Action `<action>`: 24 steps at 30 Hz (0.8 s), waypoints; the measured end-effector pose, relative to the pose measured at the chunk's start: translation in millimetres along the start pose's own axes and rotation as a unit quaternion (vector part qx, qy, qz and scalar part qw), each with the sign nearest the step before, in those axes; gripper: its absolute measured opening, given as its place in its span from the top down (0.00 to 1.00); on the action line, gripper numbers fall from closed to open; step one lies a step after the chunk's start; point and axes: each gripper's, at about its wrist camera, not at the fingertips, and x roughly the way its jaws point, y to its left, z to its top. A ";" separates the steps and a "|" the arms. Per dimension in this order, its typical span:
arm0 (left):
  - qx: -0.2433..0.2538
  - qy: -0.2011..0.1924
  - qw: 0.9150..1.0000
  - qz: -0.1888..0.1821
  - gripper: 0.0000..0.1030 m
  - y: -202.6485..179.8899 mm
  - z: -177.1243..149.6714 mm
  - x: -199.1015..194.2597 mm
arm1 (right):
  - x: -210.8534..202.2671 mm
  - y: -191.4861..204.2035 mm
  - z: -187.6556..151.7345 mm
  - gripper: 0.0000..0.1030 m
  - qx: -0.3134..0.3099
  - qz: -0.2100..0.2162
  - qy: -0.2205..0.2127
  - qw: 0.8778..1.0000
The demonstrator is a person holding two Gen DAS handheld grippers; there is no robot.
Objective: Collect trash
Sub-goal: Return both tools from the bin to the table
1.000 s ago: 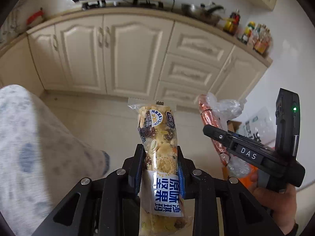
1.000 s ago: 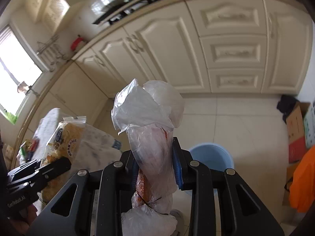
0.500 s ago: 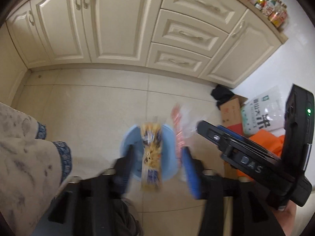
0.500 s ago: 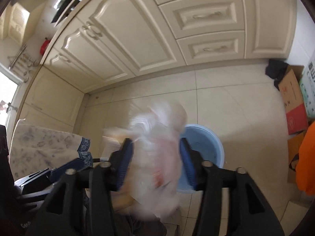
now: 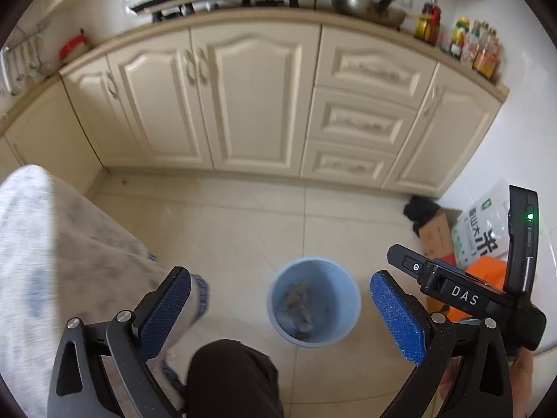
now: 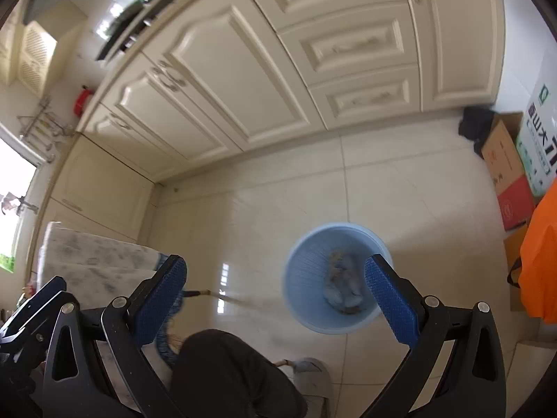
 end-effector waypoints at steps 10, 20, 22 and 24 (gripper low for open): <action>-0.051 -0.121 0.990 0.046 0.01 56.6 -49.9 -144.2 | -68.0 117.6 -7.3 0.00 -0.084 0.058 -0.059 0.993; -0.130 -0.206 0.963 0.114 0.01 136.5 -176.1 -306.2 | -120.5 268.4 -47.0 0.00 -0.209 0.136 -0.099 0.963; -0.152 -0.222 0.954 0.130 0.01 151.6 -201.5 -332.5 | -128.1 294.4 -58.6 0.00 -0.231 0.151 -0.104 0.955; -0.167 -0.234 0.946 0.150 0.01 162.5 -222.2 -353.1 | -135.5 324.2 -73.4 0.00 -0.260 0.164 -0.108 0.946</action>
